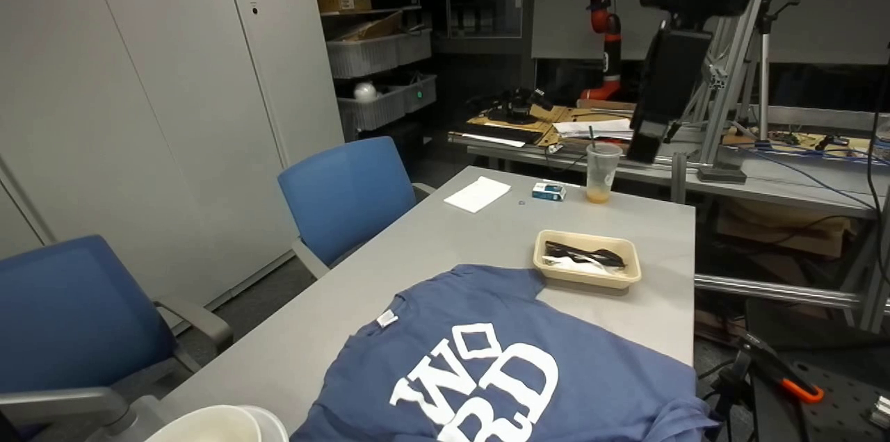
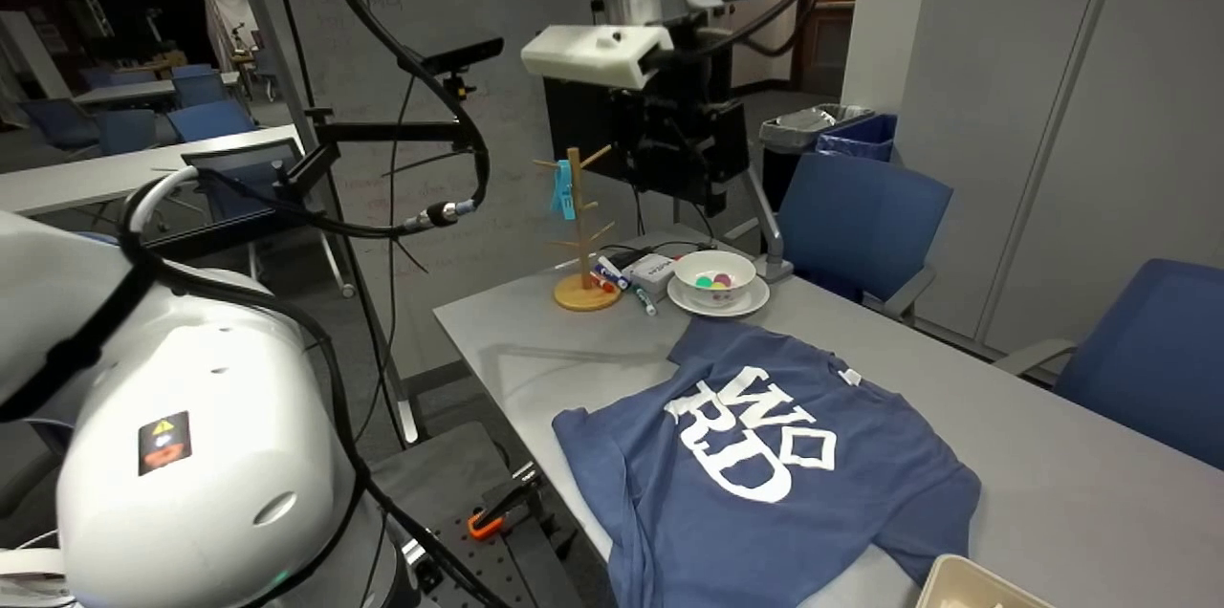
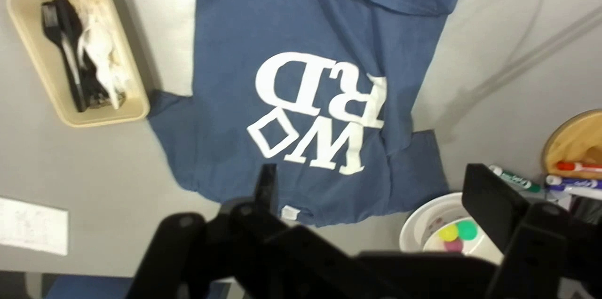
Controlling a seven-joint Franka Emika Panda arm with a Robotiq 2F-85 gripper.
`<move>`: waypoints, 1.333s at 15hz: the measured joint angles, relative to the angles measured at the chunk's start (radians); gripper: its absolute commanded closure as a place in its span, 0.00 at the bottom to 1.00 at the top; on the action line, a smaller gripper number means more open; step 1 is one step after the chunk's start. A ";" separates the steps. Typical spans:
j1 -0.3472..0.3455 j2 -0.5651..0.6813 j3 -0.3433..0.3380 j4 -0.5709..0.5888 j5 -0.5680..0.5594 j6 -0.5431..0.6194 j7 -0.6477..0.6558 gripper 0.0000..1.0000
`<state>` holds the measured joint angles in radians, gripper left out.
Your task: Fold the t-shirt from bottom to top then left to right
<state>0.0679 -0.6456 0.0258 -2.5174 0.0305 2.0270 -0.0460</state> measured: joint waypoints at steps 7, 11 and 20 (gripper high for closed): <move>0.132 0.078 -0.028 -0.190 0.242 0.018 -0.188 0.00; 0.147 0.127 -0.029 -0.236 0.279 0.019 -0.224 0.00; 0.143 0.210 0.021 -0.226 0.224 0.081 -0.187 0.00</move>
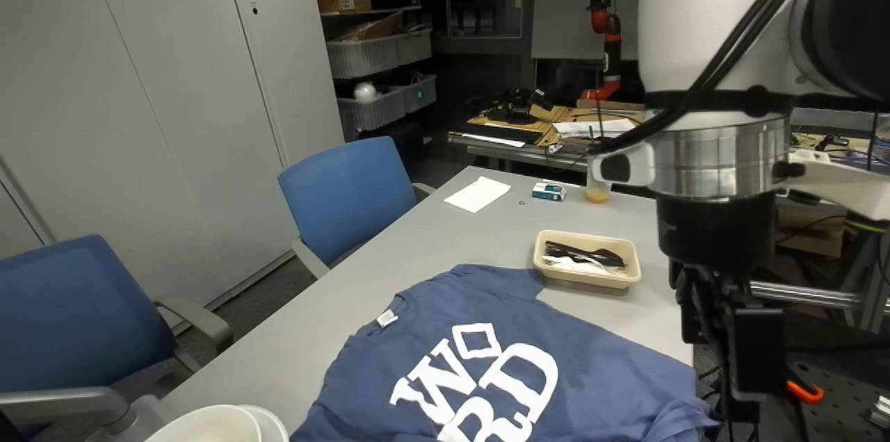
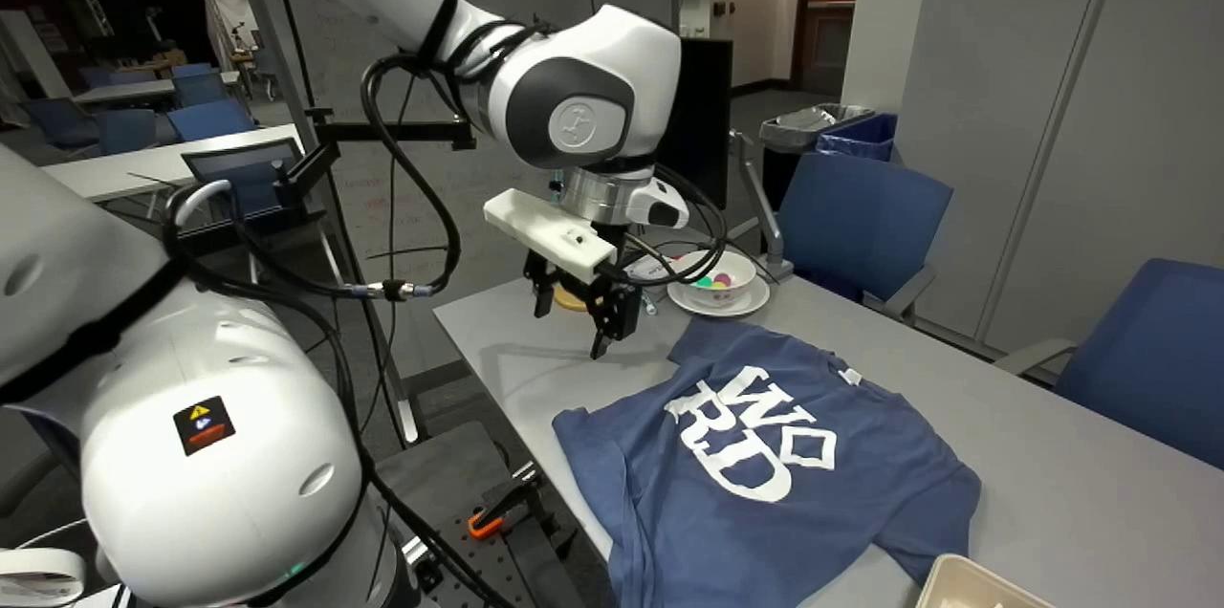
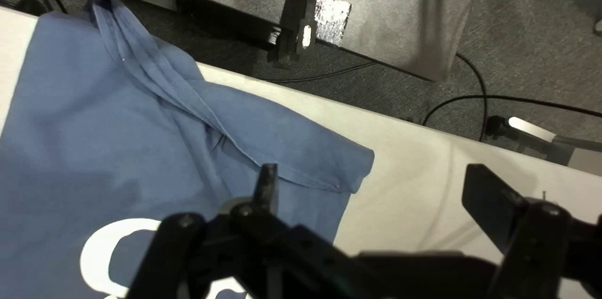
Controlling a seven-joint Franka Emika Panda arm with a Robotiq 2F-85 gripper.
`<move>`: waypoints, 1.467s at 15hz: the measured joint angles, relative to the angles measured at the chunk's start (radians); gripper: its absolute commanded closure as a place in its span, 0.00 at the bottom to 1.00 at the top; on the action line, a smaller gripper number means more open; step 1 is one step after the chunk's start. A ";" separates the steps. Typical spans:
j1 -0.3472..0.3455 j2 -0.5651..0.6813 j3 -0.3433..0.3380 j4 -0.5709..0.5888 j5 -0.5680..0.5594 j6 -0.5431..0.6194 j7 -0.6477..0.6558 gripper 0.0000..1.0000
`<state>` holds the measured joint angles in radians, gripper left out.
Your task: Fold the t-shirt from bottom to top then left to right
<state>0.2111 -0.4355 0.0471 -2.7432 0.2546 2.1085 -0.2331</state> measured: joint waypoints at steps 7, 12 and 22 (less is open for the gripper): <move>0.003 0.288 0.110 0.128 -0.073 0.140 0.092 0.00; 0.003 0.455 0.128 0.176 -0.069 0.223 0.122 0.00; 0.029 0.678 0.161 0.169 -0.110 0.449 0.316 0.09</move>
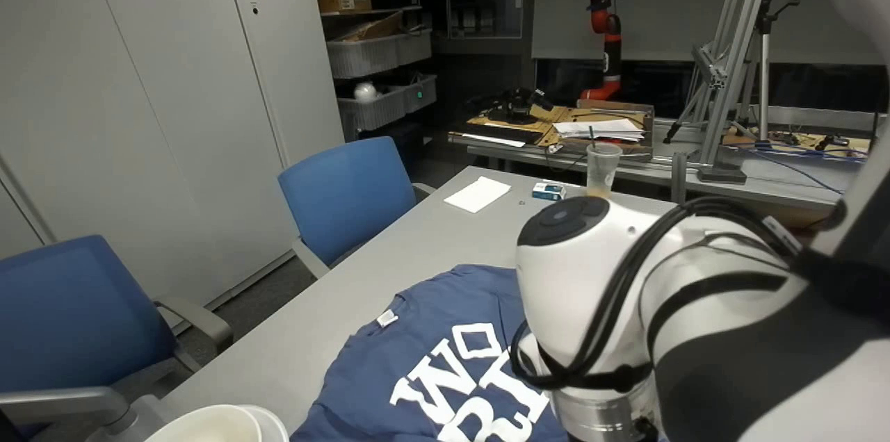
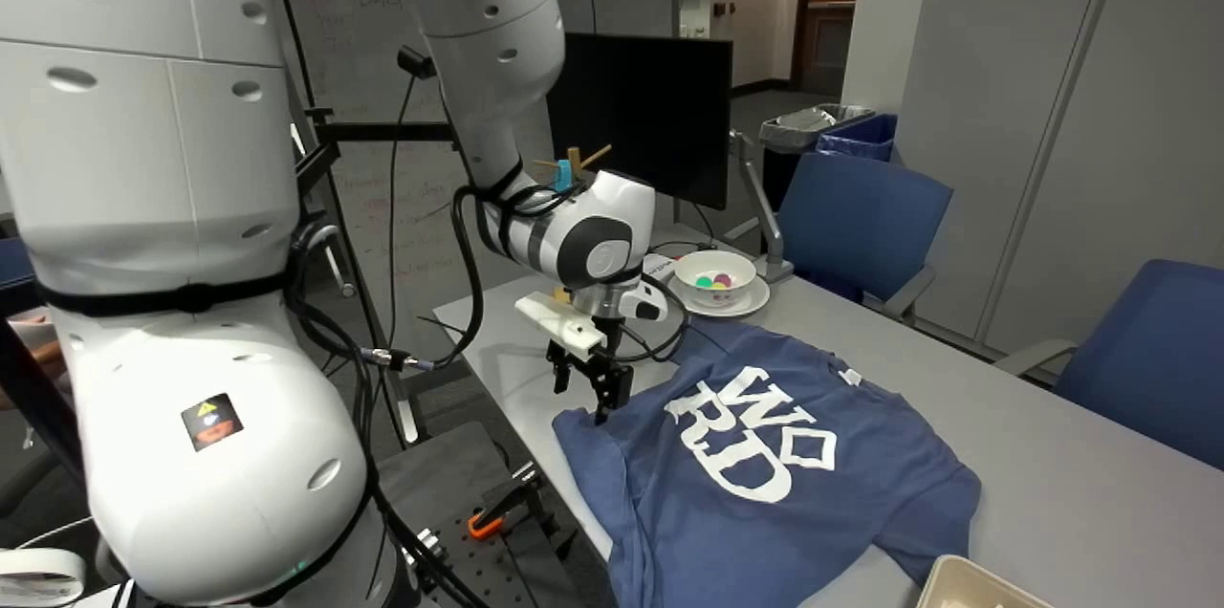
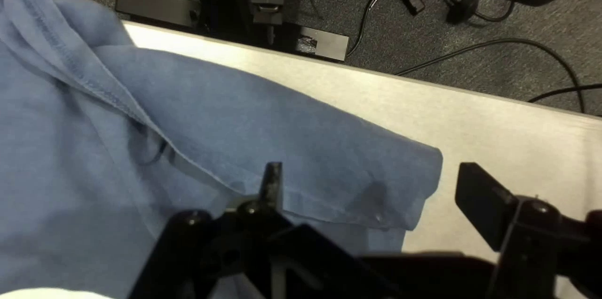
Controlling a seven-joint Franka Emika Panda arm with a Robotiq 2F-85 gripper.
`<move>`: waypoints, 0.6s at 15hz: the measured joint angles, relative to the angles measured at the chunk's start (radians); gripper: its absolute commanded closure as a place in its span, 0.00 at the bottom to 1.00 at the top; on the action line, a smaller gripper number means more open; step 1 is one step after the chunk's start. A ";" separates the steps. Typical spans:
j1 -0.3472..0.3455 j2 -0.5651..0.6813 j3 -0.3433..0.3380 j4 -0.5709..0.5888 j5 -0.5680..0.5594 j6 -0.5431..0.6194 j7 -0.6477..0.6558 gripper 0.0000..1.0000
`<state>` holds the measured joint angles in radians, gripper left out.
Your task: Fold the t-shirt from bottom to top then left to right
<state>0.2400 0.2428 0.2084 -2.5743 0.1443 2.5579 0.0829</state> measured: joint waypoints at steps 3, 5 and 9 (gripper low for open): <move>0.031 0.067 -0.002 0.005 -0.051 0.042 0.086 0.10; 0.053 0.107 -0.007 0.014 -0.085 0.057 0.132 0.10; 0.098 0.165 -0.031 0.054 -0.146 0.060 0.199 0.12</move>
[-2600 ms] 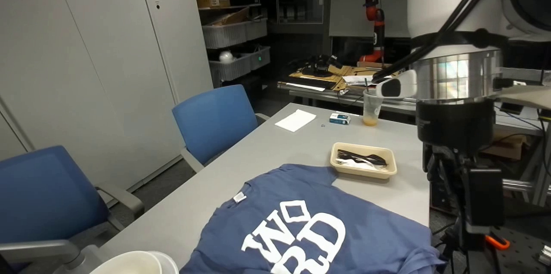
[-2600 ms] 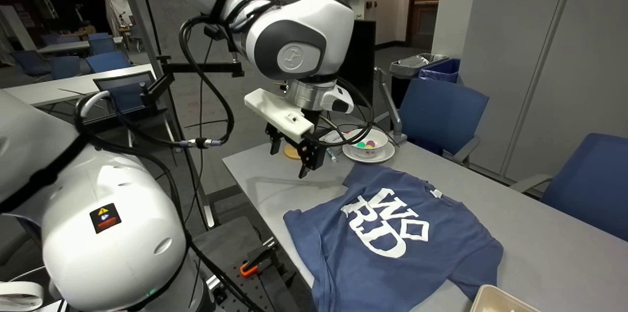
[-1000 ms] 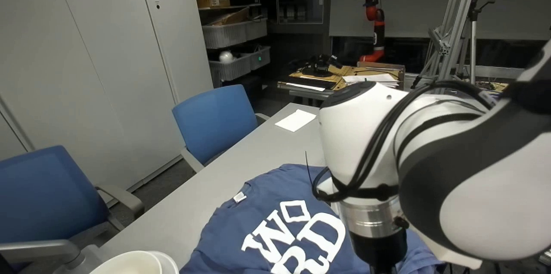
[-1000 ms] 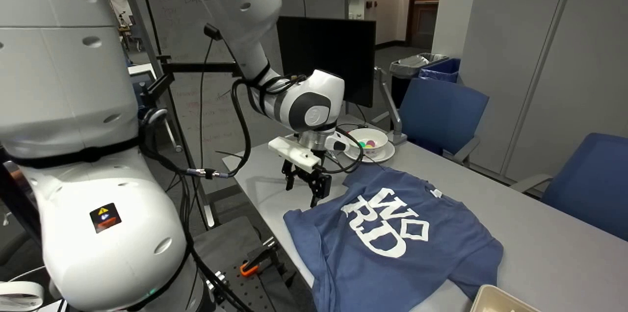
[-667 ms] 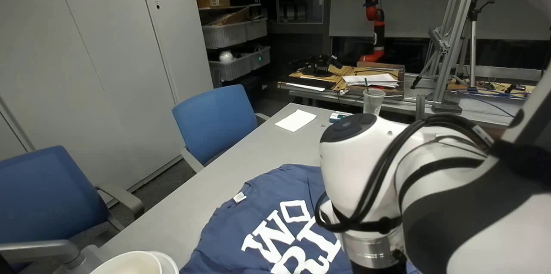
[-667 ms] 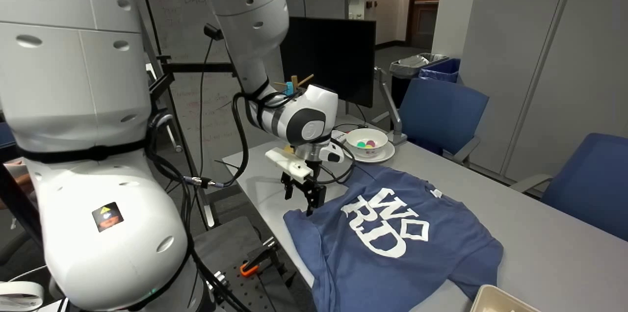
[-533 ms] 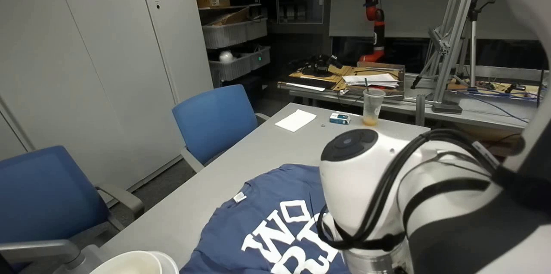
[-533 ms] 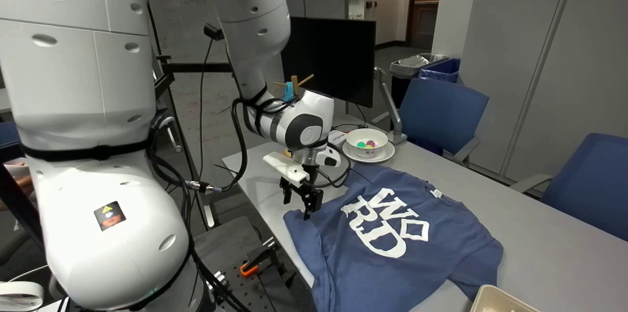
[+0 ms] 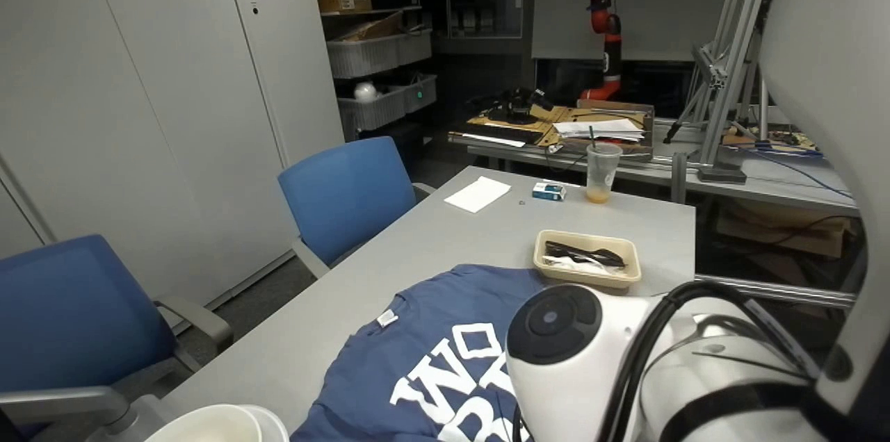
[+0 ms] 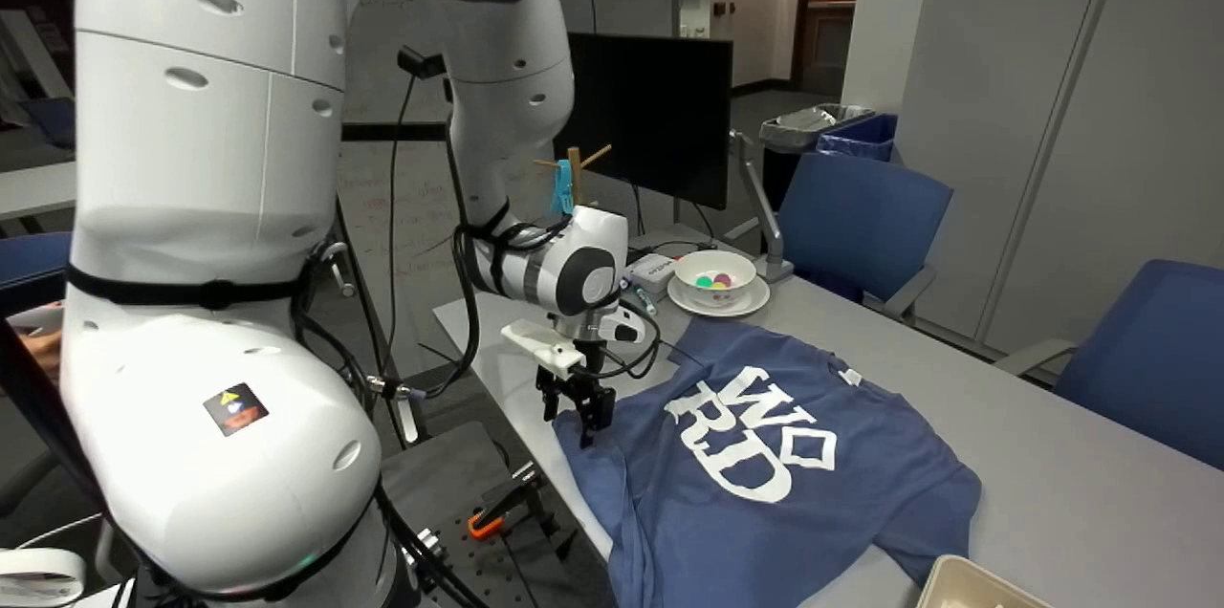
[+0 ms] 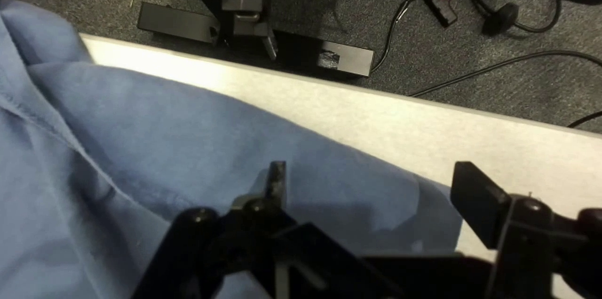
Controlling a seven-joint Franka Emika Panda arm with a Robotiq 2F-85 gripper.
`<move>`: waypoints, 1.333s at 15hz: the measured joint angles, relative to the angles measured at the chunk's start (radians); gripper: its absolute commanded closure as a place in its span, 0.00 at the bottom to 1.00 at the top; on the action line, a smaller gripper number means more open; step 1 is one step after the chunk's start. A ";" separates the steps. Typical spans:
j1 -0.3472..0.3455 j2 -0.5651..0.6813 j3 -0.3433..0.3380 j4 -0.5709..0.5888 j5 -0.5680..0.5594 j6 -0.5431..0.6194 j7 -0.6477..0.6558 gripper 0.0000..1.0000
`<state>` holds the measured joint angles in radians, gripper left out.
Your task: Fold the t-shirt from bottom to top then left to right
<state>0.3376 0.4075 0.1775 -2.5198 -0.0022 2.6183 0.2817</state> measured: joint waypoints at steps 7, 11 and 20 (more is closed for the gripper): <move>0.029 0.027 -0.040 0.059 -0.031 0.000 0.055 0.11; 0.035 0.028 -0.040 0.074 -0.031 0.000 0.091 0.12; 0.055 0.047 -0.042 0.078 -0.031 0.000 0.146 0.77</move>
<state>0.3923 0.4549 0.1352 -2.4418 -0.0327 2.6183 0.4280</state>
